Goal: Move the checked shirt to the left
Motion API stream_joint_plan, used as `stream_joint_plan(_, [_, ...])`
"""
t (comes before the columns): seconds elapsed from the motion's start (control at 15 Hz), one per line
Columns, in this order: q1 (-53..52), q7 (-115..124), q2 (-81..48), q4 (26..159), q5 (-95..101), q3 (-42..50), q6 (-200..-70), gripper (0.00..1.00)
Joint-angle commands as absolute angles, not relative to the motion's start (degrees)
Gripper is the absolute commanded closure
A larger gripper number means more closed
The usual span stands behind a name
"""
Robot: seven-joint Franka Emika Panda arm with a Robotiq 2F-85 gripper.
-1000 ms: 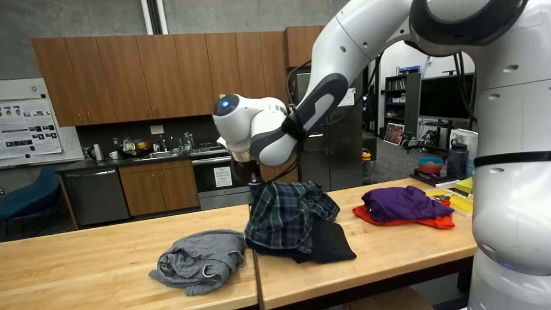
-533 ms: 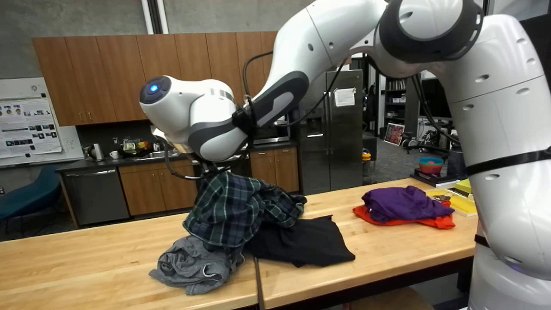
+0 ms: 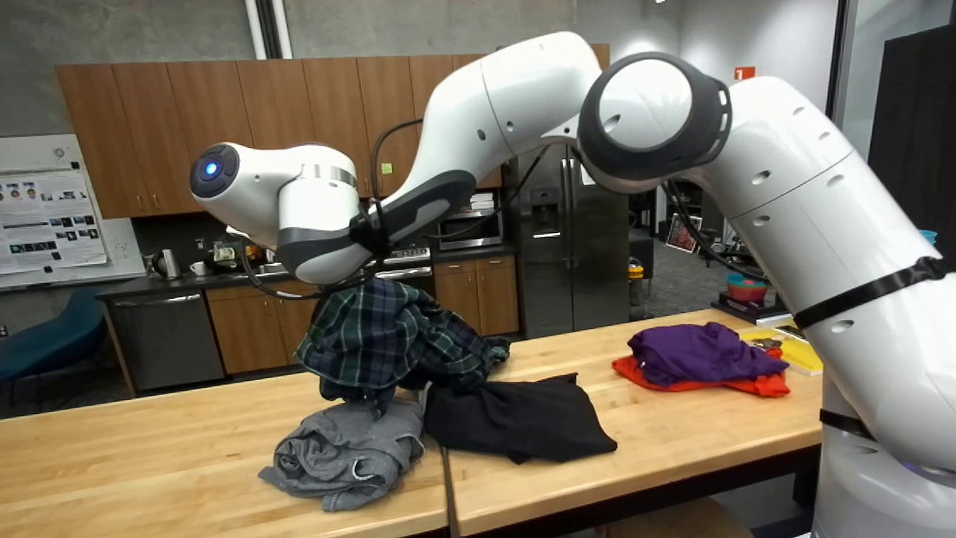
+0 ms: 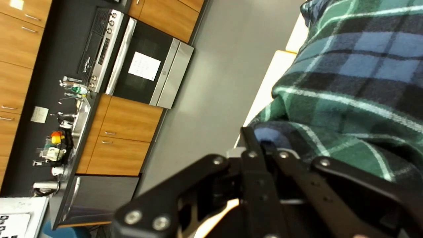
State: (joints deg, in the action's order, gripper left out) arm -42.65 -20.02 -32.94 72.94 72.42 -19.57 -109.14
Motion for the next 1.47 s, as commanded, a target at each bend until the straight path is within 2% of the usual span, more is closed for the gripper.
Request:
stream_joint_plan(0.0, [-46.3,-25.8,-42.7,60.6,73.7,-18.7,-106.0,0.99])
stream_joint_plan(0.33, [-49.6,-30.0,-46.8,60.4,67.5,-18.1,-106.9,0.99])
stream_joint_plan(0.4, [-50.1,-30.8,-46.7,60.9,65.6,-18.2,-106.4,0.72])
stream_joint_plan(0.53, [-50.7,-32.6,-45.5,62.2,62.5,-18.0,-106.1,0.68])
stream_joint_plan(0.93, [-43.0,-28.5,-35.7,69.3,56.0,-19.8,-100.7,0.27])
stream_joint_plan(1.2, [-33.9,-27.1,-29.3,74.0,47.1,-20.1,-102.1,0.01])
stream_joint_plan(1.4, [-25.6,-28.4,-25.2,78.8,37.2,-20.3,-104.4,0.0])
